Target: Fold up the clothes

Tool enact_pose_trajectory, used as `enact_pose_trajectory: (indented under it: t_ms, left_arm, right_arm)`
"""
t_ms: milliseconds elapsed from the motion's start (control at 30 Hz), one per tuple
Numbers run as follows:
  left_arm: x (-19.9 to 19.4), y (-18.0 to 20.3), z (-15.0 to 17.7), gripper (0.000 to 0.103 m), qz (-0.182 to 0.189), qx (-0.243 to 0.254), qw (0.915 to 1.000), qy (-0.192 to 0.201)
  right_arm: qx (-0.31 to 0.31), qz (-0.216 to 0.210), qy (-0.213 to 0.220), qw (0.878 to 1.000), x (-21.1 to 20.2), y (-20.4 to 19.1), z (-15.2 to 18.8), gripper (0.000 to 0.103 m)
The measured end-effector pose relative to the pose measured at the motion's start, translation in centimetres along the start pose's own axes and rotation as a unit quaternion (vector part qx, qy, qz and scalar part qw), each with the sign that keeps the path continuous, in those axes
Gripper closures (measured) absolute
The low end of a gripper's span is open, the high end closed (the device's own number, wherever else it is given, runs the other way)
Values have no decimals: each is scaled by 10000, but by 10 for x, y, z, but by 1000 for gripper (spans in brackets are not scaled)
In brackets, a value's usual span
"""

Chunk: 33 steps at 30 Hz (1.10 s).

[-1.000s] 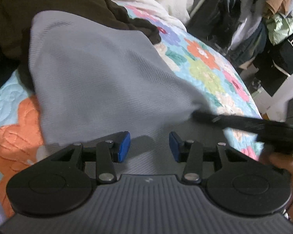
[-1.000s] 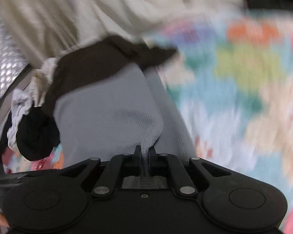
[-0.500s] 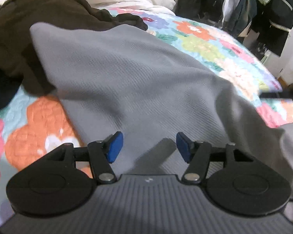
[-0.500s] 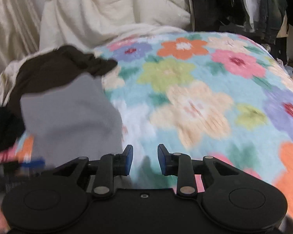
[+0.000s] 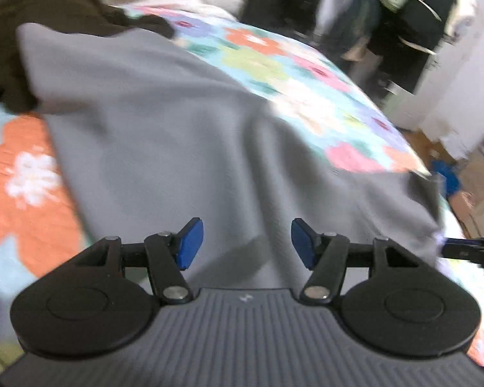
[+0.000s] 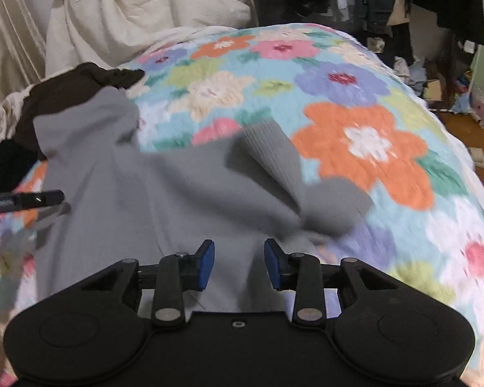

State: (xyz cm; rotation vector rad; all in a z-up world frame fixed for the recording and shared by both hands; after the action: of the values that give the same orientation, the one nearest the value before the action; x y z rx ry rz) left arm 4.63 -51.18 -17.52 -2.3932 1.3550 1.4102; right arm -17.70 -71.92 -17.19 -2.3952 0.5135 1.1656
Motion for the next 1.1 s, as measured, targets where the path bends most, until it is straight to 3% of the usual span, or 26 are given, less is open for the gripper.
enact_pose_trajectory:
  t_ms: [100, 267, 367, 433, 533, 633, 700, 767, 867, 900, 933, 967, 1033, 1100]
  left_arm:
    - [-4, 33, 30, 43, 232, -7, 9995, -225]
    - [-13, 75, 89, 43, 581, 173, 9966, -557]
    - [-17, 90, 120, 43, 753, 403, 9932, -795]
    - [-20, 96, 134, 43, 789, 489, 9917, -885]
    - [-29, 101, 147, 43, 910, 507, 9902, -931]
    - [-37, 113, 163, 38, 1087, 798, 9855, -1028]
    - [-38, 121, 171, 38, 1128, 1214, 9790, -1189]
    - [-39, 123, 177, 38, 1029, 1582, 9751, -1165]
    - [-39, 121, 181, 37, 1196, 1467, 9743, -1219]
    - [-40, 121, 183, 37, 1283, 1411, 9739, -1228]
    - [-39, 121, 185, 37, 1309, 1379, 9740, -1233]
    - [-39, 120, 186, 37, 1291, 1360, 9743, -1251]
    - [-42, 119, 189, 37, 1306, 1328, 9743, -1263]
    - [-46, 119, 188, 37, 1381, 1298, 9738, -1261]
  right_arm:
    - [297, -107, 36, 9995, 7, 14, 15, 62]
    - [913, -742, 105, 9930, 17, 21, 40, 56]
    - [481, -1083, 35, 9929, 19, 6, 58, 47]
    - [387, -1085, 37, 9933, 20, 5, 62, 47]
    - [672, -1270, 173, 9895, 15, 12, 55, 46]
    - [847, -991, 444, 9905, 16, 30, 39, 45]
    - [1109, -813, 570, 9888, 23, 47, 26, 36]
    - [1495, -989, 585, 9821, 34, 59, 14, 35]
    - [1838, -1333, 634, 9718, 52, 66, -6, 28]
    - [1796, -1392, 639, 9717, 59, 65, -12, 37]
    - [1336, -1309, 706, 9798, 60, 56, -20, 53]
    - [852, -1215, 773, 9859, 60, 46, -28, 92]
    - [1, -848, 1186, 9893, 40, 26, -39, 92]
    - [-452, -641, 1671, 9828, 9, 20, -44, 93]
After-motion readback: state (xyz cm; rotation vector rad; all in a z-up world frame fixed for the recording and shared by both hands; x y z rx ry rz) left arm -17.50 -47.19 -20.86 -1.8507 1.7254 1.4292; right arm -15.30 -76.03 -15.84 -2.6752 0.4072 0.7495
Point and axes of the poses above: each gripper's, at about its wrist camera, not at the fingertips, and x roughly the way its jaws point, y to its right, z to its underside, the point moved 8 cm from there along x, roughly the way its jaws point, and after that the axes turned 4 degrees about -y, right-handed, at the moved point
